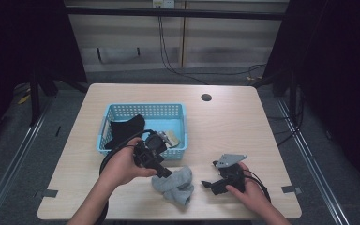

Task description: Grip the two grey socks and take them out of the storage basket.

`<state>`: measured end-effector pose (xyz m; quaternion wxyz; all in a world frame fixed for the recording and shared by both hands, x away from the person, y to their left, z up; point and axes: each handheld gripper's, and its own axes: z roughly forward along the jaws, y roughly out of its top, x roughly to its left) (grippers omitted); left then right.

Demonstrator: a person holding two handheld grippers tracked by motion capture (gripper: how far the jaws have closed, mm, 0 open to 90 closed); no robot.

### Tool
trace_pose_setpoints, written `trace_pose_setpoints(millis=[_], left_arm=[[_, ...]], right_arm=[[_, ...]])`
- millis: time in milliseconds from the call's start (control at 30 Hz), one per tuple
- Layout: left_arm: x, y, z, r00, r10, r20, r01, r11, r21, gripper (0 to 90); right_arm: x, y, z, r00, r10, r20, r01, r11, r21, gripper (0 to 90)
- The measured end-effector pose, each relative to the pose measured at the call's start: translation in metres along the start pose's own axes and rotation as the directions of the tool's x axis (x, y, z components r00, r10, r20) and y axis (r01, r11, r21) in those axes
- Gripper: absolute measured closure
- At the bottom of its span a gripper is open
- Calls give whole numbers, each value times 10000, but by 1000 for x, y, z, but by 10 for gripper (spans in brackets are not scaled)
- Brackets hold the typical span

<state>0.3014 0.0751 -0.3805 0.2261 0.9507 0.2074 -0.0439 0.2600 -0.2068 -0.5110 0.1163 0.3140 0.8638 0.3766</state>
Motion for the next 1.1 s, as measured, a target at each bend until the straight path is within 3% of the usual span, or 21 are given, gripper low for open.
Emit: trace_pose_setpoints(millis=[300, 500, 800, 867, 1100], left_arm=[[11, -34, 7, 9992, -392, -27, 390, 9983, -431, 358], [20, -52, 18, 9970, -758, -132, 753, 9966, -336, 329], [31, -82, 39, 9987, -175, -480, 163, 9996, -246, 286], [33, -84, 41, 9991, 41, -419, -50, 9998, -212, 275], [32, -82, 40, 9993, -24, -371, 5, 9987, -511, 263]], right_arm=[[0, 0, 0, 10000, 0, -1, 0, 10000, 2, 118], [0, 0, 0, 10000, 0, 0, 0, 10000, 3, 118], [0, 0, 0, 10000, 1, 7, -1, 10000, 0, 118], [0, 0, 0, 10000, -3, 4, 3, 10000, -1, 117], [0, 0, 0, 10000, -18, 1, 18, 10000, -5, 118]])
